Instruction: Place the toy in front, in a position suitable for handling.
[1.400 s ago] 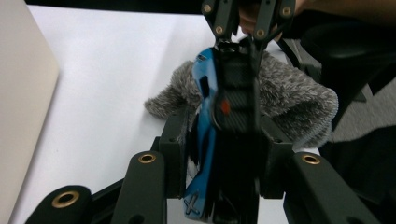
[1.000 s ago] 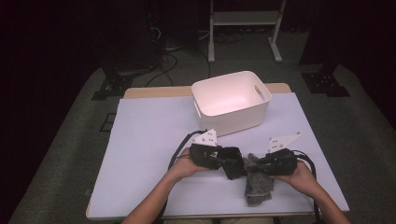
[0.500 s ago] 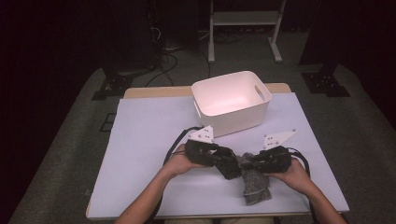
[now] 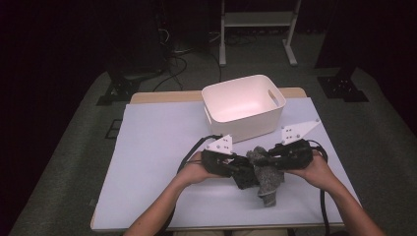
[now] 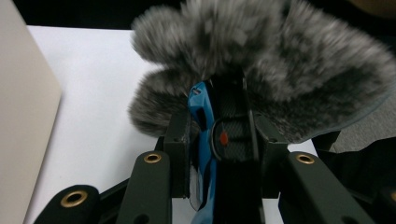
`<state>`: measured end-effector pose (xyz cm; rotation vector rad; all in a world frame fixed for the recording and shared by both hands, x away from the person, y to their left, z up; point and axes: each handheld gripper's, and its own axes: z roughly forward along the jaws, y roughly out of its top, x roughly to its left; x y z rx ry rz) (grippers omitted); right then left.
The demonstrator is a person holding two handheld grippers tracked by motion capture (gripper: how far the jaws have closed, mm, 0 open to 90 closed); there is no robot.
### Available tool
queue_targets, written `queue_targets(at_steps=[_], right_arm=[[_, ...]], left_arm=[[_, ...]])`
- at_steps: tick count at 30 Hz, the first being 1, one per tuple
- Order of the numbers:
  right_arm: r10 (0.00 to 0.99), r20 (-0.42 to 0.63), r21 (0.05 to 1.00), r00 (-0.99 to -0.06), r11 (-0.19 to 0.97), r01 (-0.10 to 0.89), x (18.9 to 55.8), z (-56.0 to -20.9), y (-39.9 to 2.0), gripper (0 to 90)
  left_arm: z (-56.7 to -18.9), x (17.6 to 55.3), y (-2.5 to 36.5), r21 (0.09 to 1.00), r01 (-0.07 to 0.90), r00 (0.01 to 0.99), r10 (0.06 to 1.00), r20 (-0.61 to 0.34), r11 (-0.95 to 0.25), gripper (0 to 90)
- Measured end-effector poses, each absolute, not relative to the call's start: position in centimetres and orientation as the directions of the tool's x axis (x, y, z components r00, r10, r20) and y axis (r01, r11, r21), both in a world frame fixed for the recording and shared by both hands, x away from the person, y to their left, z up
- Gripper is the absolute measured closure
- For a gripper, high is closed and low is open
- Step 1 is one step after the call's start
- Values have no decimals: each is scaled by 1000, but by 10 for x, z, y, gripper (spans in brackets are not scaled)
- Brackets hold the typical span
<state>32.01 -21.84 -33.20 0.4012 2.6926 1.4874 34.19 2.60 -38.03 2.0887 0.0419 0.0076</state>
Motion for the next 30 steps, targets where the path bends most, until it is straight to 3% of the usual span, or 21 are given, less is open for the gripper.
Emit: queue_targets(at_steps=[5,8,14,15,20,23,30], right_arm=[[189,21,794,-982,593,132,324,-310,-201,796],[184,30,787,-983,602,136,326,-311,-200,796],[212,54,799,-976,577,170,326,-317,-213,797],[213,49,798,-976,580,166,324,-317,-214,797],[225,44,798,-973,578,170,323,-318,-217,796],[229,41,804,-973,570,168,323,-319,-218,796],[228,45,806,-973,566,170,322,-319,-217,793]], left_arm=[[-379,342,10,861,-3,1000,0,3,-508,649],[-378,343,6,854,-8,1000,-1,9,-520,639],[-392,343,14,834,28,1000,25,-18,-551,551],[-399,342,20,838,59,998,50,-37,-542,494],[-412,339,27,841,71,997,60,-45,-537,497],[-417,339,26,857,82,996,56,-62,-509,553],[-417,337,23,862,52,998,56,-28,-504,569]])
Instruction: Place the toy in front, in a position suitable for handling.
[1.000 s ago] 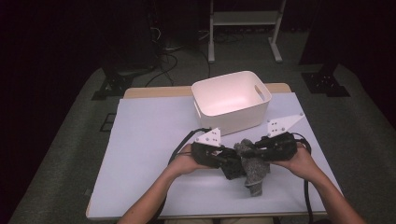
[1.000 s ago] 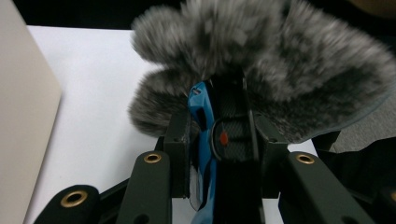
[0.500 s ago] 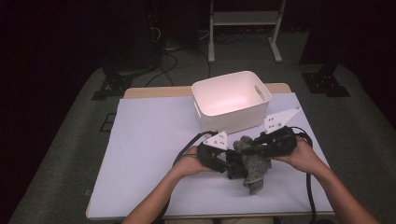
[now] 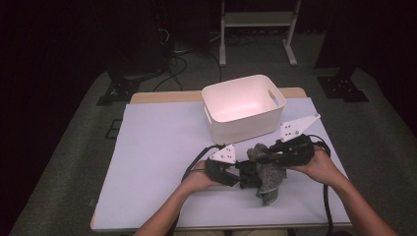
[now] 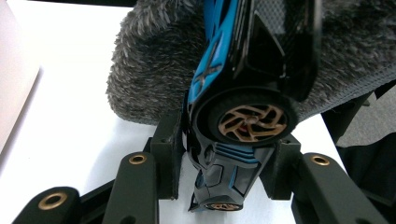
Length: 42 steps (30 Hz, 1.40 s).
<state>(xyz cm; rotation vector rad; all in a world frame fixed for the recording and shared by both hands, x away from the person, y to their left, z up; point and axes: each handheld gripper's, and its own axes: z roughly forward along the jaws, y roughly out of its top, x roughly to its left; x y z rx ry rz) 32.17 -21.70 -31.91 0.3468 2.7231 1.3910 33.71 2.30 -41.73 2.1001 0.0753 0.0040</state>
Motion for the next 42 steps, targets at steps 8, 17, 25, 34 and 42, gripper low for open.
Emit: queue_targets(at_steps=[8,17,25,34,42], right_arm=[[243,1,803,-970,578,146,320,-316,-211,790],[245,8,797,-969,584,154,321,-316,-212,791],[251,9,797,-968,583,159,319,-317,-218,791],[245,-3,792,-969,592,148,317,-316,-217,788],[239,-1,798,-971,585,144,319,-318,-210,787]], left_arm=[[-400,340,37,878,73,997,59,-50,-474,638],[-408,341,42,881,74,997,53,-56,-466,601],[-434,340,22,860,113,994,68,-91,-498,441],[-431,339,19,847,79,997,51,-62,-525,581],[-420,343,48,818,80,996,76,-45,-570,580]])
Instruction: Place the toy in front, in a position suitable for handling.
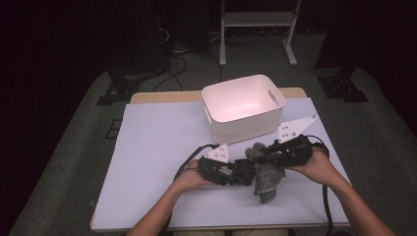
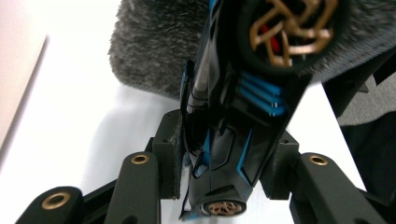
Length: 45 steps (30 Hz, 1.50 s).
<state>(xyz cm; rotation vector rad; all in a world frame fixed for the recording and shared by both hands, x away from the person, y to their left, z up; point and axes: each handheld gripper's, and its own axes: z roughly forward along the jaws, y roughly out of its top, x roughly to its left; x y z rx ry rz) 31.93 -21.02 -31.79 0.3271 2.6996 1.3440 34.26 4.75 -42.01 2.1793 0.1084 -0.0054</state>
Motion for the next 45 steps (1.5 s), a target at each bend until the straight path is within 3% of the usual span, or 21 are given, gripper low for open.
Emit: queue_targets(at_steps=[11,20,27,45], right_arm=[[207,-7,796,-978,593,120,318,-318,-192,786],[247,43,796,-968,577,183,322,-333,-213,786],[220,22,803,-975,577,148,320,-322,-204,786],[214,50,786,-976,594,170,322,-334,-202,786]], left_arm=[[-427,342,59,835,87,995,87,-47,-544,579],[-428,343,59,840,86,995,82,-49,-535,579],[-429,343,56,845,84,995,83,-46,-528,579],[-421,340,76,821,100,994,88,-61,-563,578]])
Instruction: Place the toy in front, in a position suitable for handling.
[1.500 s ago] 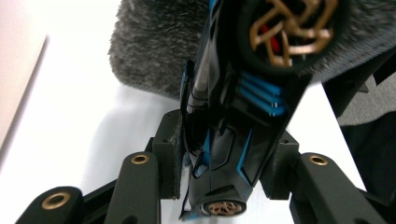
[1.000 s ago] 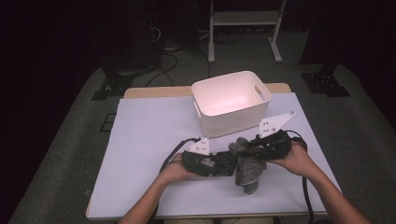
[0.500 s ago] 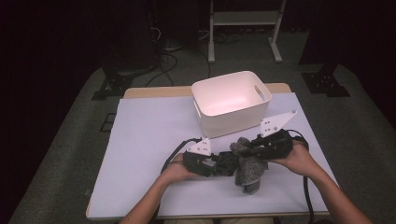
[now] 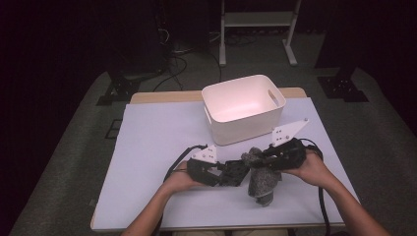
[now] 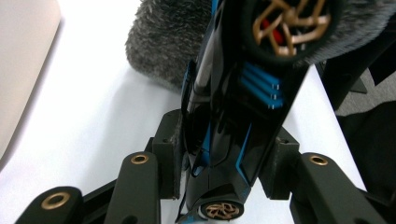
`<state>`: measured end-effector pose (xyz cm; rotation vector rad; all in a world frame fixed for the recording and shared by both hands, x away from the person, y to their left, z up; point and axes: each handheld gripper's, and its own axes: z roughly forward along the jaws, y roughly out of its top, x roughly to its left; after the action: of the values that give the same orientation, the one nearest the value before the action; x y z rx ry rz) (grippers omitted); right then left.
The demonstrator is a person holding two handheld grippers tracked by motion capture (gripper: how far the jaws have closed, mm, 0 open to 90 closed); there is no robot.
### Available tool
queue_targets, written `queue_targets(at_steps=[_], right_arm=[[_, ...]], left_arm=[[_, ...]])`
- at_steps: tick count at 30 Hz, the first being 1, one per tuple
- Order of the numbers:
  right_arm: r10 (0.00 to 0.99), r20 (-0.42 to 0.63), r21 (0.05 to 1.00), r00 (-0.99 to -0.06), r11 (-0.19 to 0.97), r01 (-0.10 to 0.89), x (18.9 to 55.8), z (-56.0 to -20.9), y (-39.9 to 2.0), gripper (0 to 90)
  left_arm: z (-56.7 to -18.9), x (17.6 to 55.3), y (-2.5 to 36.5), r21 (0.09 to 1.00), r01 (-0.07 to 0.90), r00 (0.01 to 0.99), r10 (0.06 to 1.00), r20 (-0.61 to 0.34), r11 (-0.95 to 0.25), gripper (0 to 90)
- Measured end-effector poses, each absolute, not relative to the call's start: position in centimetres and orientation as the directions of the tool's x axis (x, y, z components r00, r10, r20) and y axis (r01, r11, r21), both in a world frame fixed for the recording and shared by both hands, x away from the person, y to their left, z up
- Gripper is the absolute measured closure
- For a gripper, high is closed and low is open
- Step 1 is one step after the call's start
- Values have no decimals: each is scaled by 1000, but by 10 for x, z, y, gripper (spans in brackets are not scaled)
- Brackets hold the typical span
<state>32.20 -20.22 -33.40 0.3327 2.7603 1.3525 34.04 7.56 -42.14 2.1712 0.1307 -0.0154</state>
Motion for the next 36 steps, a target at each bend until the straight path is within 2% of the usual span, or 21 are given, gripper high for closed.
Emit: queue_targets(at_steps=[9,18,31,36], right_arm=[[178,36,783,-983,606,138,319,-329,-188,786],[238,39,778,-970,603,179,321,-340,-200,787],[235,33,773,-971,610,174,321,-336,-206,786],[260,54,771,-964,602,206,323,-343,-212,787]], left_arm=[[-420,341,88,814,115,992,107,-65,-569,579],[-416,343,86,811,121,991,113,-68,-572,589],[-413,343,70,789,66,996,89,-15,-611,594],[-411,344,68,785,71,995,98,-13,-615,597]])
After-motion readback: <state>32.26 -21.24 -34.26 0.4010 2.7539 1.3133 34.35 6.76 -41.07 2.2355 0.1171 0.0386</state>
